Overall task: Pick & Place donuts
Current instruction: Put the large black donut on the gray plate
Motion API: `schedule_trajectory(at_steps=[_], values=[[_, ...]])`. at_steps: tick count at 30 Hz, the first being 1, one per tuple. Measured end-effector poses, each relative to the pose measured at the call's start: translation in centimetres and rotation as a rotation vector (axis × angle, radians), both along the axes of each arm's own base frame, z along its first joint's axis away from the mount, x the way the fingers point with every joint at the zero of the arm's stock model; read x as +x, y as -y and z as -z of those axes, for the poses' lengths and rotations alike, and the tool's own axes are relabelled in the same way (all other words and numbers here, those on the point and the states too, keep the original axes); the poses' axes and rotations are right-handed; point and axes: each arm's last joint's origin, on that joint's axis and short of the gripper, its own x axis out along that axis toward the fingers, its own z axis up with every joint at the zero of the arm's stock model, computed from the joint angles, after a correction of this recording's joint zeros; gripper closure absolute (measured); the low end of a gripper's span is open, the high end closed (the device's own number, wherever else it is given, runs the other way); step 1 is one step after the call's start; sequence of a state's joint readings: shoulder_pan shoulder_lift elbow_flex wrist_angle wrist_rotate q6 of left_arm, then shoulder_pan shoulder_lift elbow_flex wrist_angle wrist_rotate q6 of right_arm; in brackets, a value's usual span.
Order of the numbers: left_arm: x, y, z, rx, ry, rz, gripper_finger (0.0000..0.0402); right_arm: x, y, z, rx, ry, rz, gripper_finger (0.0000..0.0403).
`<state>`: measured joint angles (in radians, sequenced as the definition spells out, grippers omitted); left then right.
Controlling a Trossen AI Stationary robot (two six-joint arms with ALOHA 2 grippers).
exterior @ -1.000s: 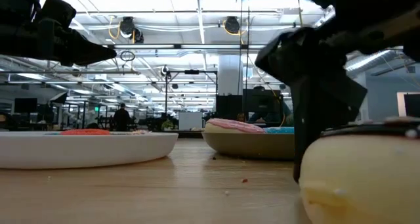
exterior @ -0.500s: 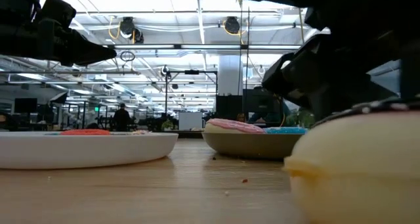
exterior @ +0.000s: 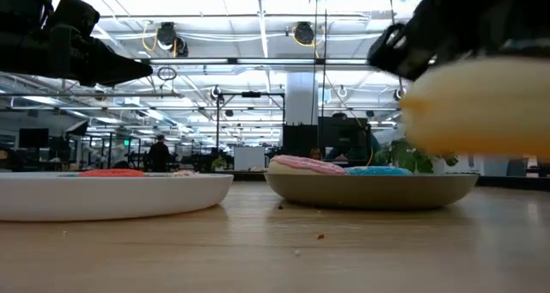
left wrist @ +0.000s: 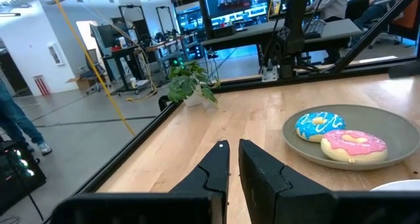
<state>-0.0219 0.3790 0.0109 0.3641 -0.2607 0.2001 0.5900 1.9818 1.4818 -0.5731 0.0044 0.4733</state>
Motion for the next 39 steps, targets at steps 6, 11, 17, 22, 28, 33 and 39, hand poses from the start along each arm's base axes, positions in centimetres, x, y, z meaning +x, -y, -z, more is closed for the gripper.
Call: schedule_trajectory(at_steps=[6, 11, 17, 22, 28, 33, 39], values=[[0.0, 0.0, 0.0, 0.0, 0.0, 0.0, 0.036, -2.3, 1.9, -5.4, -0.082, 0.066, 0.047, 0.0392], [0.0, 0.0, 0.0, 0.004, -0.002, -0.001, 0.036, -4.8, 3.9, -9.6, -0.167, 0.212, 0.106, 0.0396], [0.0, 0.0, 0.0, 0.006, -0.003, -0.001, 0.036, -9.1, 7.5, -9.3, -0.149, 0.189, 0.256, 0.0396], [0.0, 0.0, 0.0, 0.006, -0.003, -0.001, 0.036, -12.6, 9.6, -7.1, -0.118, 0.138, 0.364, 0.0396], [0.0, 0.0, 0.0, 0.006, -0.003, -0.001, 0.036, -15.5, 11.3, -4.6, -0.046, 0.161, 0.439, 0.0396], [0.0, 0.0, 0.0, 0.004, -0.003, -0.001, 0.036, -17.0, 12.3, -2.8, -0.03, 0.172, 0.469, 0.0397], [0.0, 0.0, 0.0, 0.003, -0.002, -0.002, 0.036, -17.3, 12.9, -2.2, -0.018, 0.204, 0.499, 0.0397]])
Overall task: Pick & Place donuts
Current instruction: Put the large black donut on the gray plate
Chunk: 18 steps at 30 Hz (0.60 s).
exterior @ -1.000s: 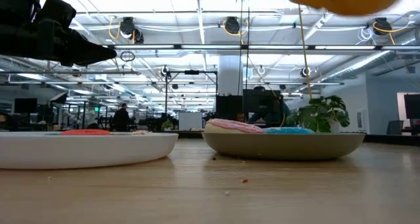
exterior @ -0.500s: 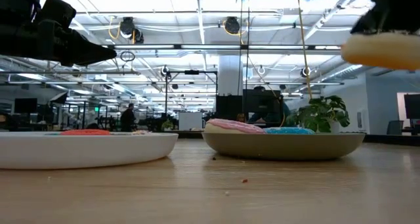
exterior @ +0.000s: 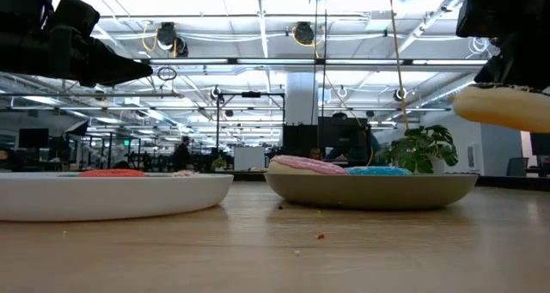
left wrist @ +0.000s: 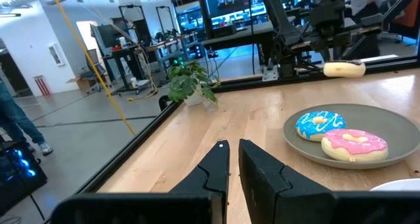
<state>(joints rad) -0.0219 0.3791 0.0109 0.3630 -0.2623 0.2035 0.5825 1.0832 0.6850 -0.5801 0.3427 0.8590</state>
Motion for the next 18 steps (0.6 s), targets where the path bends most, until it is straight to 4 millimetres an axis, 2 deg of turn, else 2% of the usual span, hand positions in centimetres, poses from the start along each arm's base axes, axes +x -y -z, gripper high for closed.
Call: schedule_trajectory(at_steps=[6, 12, 18], values=[[0.0, 0.0, 0.0, -0.001, 0.0, 0.0, 0.036, 1.2, 0.1, -0.4, 0.061, 0.091, 0.006, 0.0397], [0.0, 0.0, 0.0, -0.003, 0.001, 0.0, 0.036, 3.1, 0.2, -2.2, 0.125, 0.209, -0.012, 0.0397], [0.0, 0.0, 0.0, -0.006, 0.002, 0.0, 0.036, 5.5, 0.0, -3.3, 0.137, 0.084, -0.033, 0.0397]])
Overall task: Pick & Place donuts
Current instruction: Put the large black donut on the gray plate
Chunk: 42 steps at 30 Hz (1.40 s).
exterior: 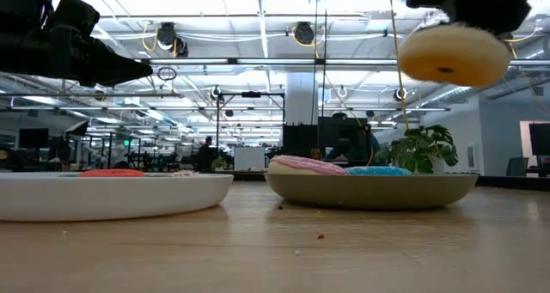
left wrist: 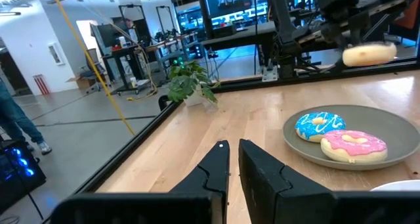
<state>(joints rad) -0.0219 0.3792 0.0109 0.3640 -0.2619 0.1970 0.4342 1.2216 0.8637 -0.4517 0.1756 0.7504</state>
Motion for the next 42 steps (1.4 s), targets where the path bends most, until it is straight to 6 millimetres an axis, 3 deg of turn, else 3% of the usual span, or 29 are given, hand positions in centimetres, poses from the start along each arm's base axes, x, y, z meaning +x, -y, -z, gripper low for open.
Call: schedule_trajectory(at_steps=[9, 15, 31, 42], values=[[0.0, 0.0, 0.0, -0.001, 0.0, 0.0, 0.036, 6.3, -1.6, -0.1, 0.064, -0.218, -0.107, 0.0396], [0.0, 0.0, 0.0, -0.005, 0.001, 0.0, 0.036, 8.8, -1.4, 1.3, 0.059, -0.357, -0.143, 0.0395], [0.0, 0.0, 0.0, -0.001, 0.0, 0.001, 0.036, 9.7, 0.8, 5.6, 0.051, -0.487, -0.112, 0.0397], [0.0, 0.0, 0.0, -0.001, 0.004, 0.002, 0.036, 9.7, 2.3, 6.5, 0.07, -0.493, -0.063, 0.0397]])
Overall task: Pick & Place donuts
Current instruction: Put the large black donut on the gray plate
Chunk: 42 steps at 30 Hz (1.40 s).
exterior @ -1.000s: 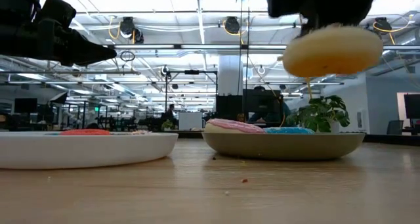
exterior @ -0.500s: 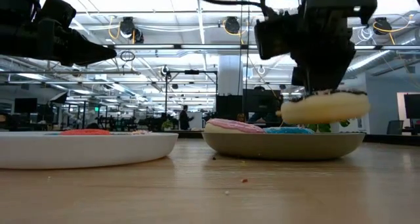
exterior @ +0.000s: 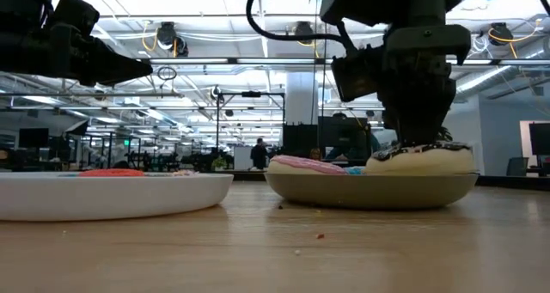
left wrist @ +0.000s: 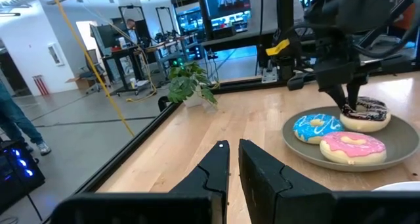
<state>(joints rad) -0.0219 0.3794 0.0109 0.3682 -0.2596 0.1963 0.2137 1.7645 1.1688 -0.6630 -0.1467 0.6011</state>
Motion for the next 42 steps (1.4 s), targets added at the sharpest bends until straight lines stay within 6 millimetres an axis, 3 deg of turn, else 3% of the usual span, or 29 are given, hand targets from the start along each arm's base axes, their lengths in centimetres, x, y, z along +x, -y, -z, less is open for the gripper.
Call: schedule_trajectory(at_steps=[11, 32, 42], values=[[0.0, 0.0, 0.0, 0.001, 0.0, 0.0, 0.036, -0.9, 0.4, 1.6, 0.063, -0.03, 0.004, 0.0384], [0.0, 0.0, 0.1, 0.002, -0.007, 0.0, 0.036, -0.5, 0.3, 0.8, 0.067, 0.014, 0.003, 0.0182], [0.0, 0.0, 0.1, 0.002, -0.015, 0.0, 0.036, -1.0, 0.5, -1.2, 0.053, 0.075, 0.015, 0.0157]])
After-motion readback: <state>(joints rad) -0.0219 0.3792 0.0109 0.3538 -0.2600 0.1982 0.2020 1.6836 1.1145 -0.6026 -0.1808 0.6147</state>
